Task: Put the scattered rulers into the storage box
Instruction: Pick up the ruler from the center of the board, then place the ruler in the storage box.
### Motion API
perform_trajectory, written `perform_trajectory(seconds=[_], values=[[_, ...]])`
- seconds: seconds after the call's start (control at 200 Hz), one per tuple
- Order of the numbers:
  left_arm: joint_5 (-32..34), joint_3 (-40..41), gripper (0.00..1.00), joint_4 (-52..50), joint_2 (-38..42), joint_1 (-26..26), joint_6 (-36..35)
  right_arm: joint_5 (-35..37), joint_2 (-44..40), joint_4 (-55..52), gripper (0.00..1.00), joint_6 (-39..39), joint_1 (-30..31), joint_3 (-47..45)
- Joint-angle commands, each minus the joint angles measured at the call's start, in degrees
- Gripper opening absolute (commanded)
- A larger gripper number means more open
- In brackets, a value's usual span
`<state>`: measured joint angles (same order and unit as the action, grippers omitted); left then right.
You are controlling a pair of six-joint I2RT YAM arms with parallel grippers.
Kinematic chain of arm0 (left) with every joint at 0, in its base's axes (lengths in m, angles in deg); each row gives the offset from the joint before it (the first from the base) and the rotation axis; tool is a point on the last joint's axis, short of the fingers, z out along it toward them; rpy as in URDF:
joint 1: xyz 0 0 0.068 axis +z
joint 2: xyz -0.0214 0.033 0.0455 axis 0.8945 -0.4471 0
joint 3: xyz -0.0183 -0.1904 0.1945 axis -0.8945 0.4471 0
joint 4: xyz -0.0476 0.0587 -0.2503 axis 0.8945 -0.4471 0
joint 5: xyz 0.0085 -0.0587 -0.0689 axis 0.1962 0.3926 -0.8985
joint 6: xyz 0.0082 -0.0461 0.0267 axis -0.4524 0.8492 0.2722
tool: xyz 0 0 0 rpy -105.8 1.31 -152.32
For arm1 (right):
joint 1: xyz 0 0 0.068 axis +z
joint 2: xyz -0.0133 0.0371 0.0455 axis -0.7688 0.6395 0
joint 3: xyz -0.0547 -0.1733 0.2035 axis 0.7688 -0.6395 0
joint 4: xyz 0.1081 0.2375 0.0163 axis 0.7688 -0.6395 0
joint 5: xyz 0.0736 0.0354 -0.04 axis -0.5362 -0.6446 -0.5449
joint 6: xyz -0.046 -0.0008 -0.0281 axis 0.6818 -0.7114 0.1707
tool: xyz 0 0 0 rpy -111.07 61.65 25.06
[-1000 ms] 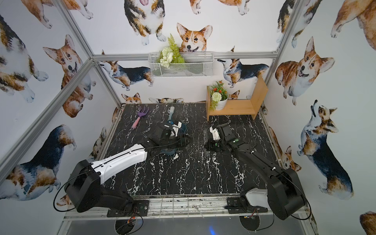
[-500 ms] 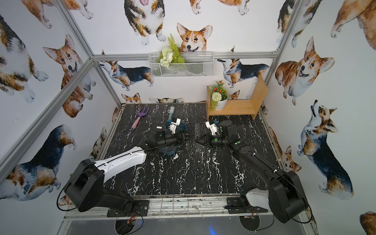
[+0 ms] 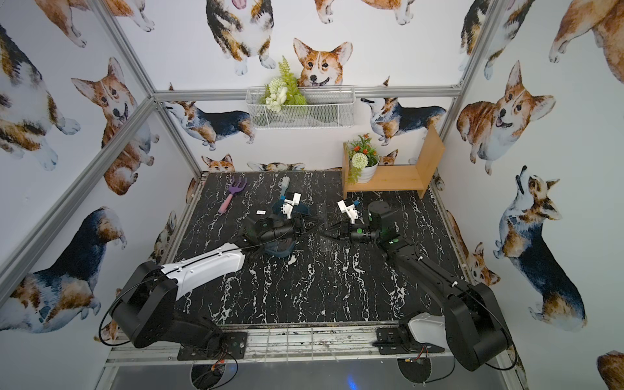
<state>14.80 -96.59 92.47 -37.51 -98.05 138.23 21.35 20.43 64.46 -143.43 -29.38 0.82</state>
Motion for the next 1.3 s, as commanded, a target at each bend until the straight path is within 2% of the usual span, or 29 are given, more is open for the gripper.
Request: perform_trajectory(seconds=[0.0,0.035,0.08,0.105,0.165,0.205,0.25,0.305,0.325,0.51,0.691,0.831,0.936,1.056,1.216,1.296], values=[[-1.8,0.3,0.15,5.3,-0.5,0.1,2.2,-2.2,-0.3,3.5,0.00,-0.9,0.0,-0.1],[-1.9,0.5,0.12,6.1,-0.6,0.1,2.7,-2.4,-0.4,3.5,0.00,-0.8,0.0,-0.1],[-2.2,0.5,0.04,6.7,-0.8,0.1,3.2,-2.5,-0.5,3.3,0.06,-0.6,0.0,-0.1],[-2.2,0.4,0.00,6.8,-0.8,0.2,3.4,-2.5,-0.5,3.1,0.14,-0.4,0.0,0.0],[-2.5,0.2,0.00,6.7,-0.7,0.4,3.5,-1.7,-1.0,1.1,0.38,1.3,-0.1,0.5],[-2.7,0.0,0.00,5.5,-0.3,0.7,3.1,-0.2,-1.4,-3.1,0.50,4.1,-0.4,1.6],[-2.7,-0.4,0.00,2.9,0.2,1.3,2.0,1.7,-1.8,-8.0,0.59,8.1,-0.9,3.1],[-2.7,-1.3,0.00,-1.6,1.2,2.3,-0.4,4.4,-2.1,-14.3,0.62,12.5,-1.5,5.1],[-2.6,-1.7,0.00,-3.6,1.6,2.8,-1.6,4.9,-2.2,-15.9,0.66,13.6,-1.7,5.5],[-2.0,-8.0,0.00,-25.8,4.2,7.6,-14.1,9.7,-1.9,-25.5,0.67,20.8,-4.2,9.0],[1.3,-15.6,0.00,-44.5,3.9,11.6,-26.5,22.3,1.4,-39.3,0.64,31.5,-4.3,15.6],[5.8,-21.4,0.00,-56.8,1.6,14.0,-35.6,30.1,2.8,-44.4,0.64,36.3,-4.3,18.7],[8.8,-25.4,0.00,-62.7,-1.3,15.7,-40.9,31.4,3.4,-45.0,0.64,37.3,-4.3,19.1],[15.8,-30.5,0.00,-69.2,-5.1,16.1,-46.7,31.5,3.6,-44.5,0.64,37.4,-4.3,18.2],[22.3,-34.5,0.00,-72.9,-9.6,16.1,-52.3,31.9,3.3,-44.2,0.64,37.6,-4.0,17.2],[23.4,-35.8,0.00,-73.5,-12.8,16.1,-54.4,32.4,3.2,-44.4,0.64,37.8,-4.0,16.9]])
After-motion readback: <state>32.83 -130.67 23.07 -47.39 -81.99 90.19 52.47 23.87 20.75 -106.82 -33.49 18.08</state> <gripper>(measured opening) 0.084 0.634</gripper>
